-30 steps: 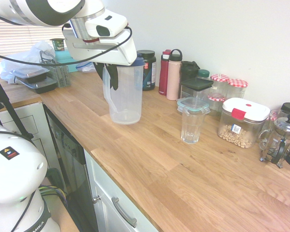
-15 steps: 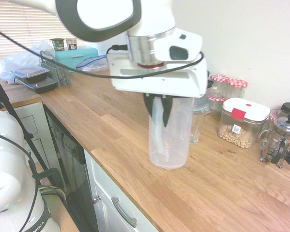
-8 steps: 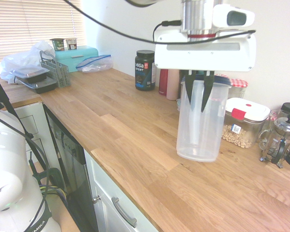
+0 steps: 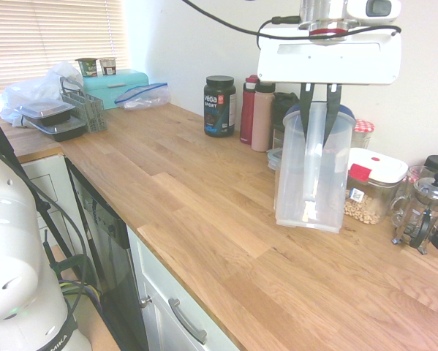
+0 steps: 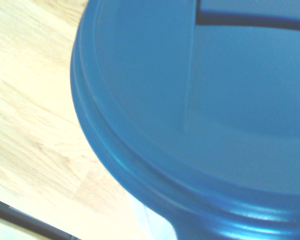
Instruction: Pour me some water
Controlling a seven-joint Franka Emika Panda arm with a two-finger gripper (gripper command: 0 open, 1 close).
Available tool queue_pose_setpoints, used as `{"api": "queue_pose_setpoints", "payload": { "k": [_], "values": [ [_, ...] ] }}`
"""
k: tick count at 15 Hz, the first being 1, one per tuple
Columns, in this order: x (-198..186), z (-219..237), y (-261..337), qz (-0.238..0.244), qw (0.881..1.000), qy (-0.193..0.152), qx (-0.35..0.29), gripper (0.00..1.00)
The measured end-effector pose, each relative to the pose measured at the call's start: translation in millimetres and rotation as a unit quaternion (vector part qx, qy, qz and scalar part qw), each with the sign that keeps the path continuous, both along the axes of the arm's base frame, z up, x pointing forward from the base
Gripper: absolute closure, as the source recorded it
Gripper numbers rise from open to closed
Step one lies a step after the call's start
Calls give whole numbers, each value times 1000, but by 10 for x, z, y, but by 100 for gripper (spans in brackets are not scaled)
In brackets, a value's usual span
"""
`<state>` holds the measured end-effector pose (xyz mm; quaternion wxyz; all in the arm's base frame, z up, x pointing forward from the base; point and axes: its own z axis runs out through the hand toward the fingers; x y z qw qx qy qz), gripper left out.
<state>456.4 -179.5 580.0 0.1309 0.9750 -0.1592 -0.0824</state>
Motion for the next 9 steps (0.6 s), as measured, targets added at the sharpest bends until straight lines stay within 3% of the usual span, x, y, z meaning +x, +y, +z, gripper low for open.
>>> {"api": "queue_pose_setpoints", "payload": {
  "k": [6,9],
  "values": [
    [413,-493,482,-12,997,64,-35,100],
    [516,-517,480,-21,996,75,-38,100]
  ]
}}
